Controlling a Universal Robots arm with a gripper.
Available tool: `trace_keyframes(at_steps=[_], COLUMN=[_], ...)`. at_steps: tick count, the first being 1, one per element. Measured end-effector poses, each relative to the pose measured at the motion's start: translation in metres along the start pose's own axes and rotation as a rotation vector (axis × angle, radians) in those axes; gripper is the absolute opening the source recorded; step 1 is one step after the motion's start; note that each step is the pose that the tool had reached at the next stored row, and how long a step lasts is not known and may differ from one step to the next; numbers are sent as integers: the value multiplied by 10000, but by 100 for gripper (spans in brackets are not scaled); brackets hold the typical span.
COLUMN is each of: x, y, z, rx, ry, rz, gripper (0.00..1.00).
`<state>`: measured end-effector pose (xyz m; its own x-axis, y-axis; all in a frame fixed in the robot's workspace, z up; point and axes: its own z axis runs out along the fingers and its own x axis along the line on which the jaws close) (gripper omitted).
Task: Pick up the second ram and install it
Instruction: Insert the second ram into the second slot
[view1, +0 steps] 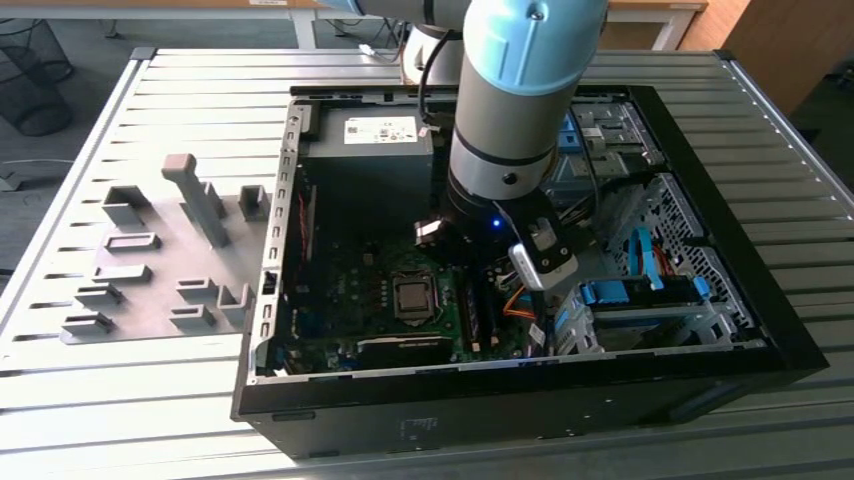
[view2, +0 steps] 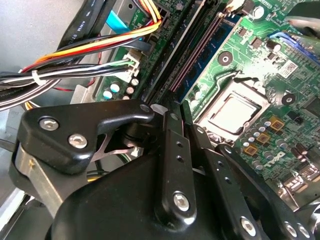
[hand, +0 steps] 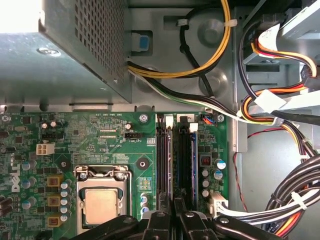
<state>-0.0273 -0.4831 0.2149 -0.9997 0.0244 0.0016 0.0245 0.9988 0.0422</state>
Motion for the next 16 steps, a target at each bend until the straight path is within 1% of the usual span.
trace_keyframes(at_steps=[5,13,16], x=[13,13,13], y=[-2,-2,-2], z=[4,5,19], rx=[0,1,-3], ry=[0,0,-1], rz=[0,0,0], gripper=[14,14,14])
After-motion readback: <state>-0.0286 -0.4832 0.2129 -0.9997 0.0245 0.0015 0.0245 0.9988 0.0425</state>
